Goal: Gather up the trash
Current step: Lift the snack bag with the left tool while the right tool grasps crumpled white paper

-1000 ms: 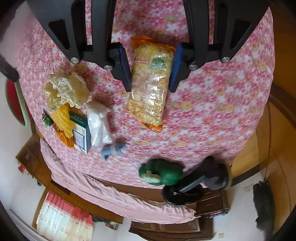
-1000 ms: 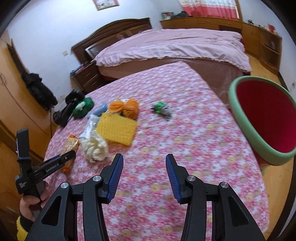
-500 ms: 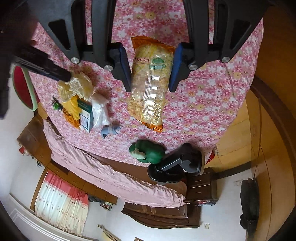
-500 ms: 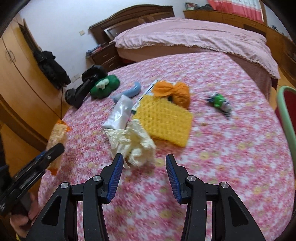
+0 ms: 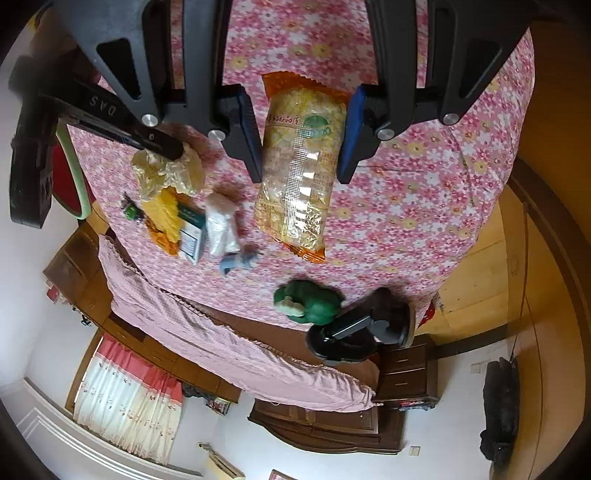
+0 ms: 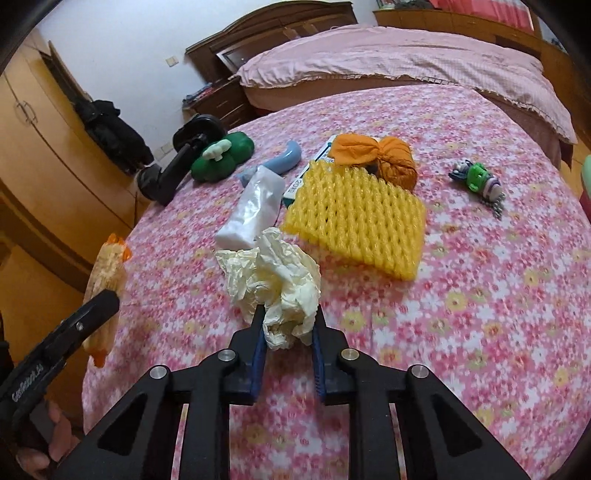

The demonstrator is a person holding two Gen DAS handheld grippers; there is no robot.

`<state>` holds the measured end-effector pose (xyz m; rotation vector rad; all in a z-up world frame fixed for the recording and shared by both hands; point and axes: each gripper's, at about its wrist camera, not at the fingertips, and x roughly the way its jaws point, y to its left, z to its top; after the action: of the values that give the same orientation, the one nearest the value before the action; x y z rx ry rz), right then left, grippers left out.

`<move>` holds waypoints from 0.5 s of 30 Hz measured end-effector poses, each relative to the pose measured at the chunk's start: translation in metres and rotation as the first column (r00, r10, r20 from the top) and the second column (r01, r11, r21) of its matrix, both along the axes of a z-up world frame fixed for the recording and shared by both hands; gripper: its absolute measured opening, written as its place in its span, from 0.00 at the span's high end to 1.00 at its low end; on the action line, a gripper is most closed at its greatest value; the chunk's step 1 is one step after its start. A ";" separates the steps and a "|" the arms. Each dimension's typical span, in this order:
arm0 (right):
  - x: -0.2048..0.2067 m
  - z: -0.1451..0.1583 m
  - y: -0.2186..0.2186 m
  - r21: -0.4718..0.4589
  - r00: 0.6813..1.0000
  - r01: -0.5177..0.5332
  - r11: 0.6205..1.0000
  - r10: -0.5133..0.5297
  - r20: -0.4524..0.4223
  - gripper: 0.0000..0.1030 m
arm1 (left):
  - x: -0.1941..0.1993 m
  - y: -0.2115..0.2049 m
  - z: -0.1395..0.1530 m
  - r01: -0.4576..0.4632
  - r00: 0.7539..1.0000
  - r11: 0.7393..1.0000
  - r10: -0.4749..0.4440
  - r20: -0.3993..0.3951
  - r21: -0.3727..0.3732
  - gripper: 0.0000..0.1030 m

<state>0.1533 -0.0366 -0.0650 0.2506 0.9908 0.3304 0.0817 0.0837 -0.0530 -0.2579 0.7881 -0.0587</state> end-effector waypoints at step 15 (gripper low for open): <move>-0.063 0.057 -0.078 0.054 0.980 0.140 0.989 -0.146 0.133 0.81 | -0.011 -0.068 0.033 0.160 0.985 0.986 -0.158 0.063 -0.035 0.61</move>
<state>0.0905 -0.1141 -0.0077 0.3341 0.8258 0.2349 0.0709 0.0154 -0.0201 -0.2295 0.7473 -0.2321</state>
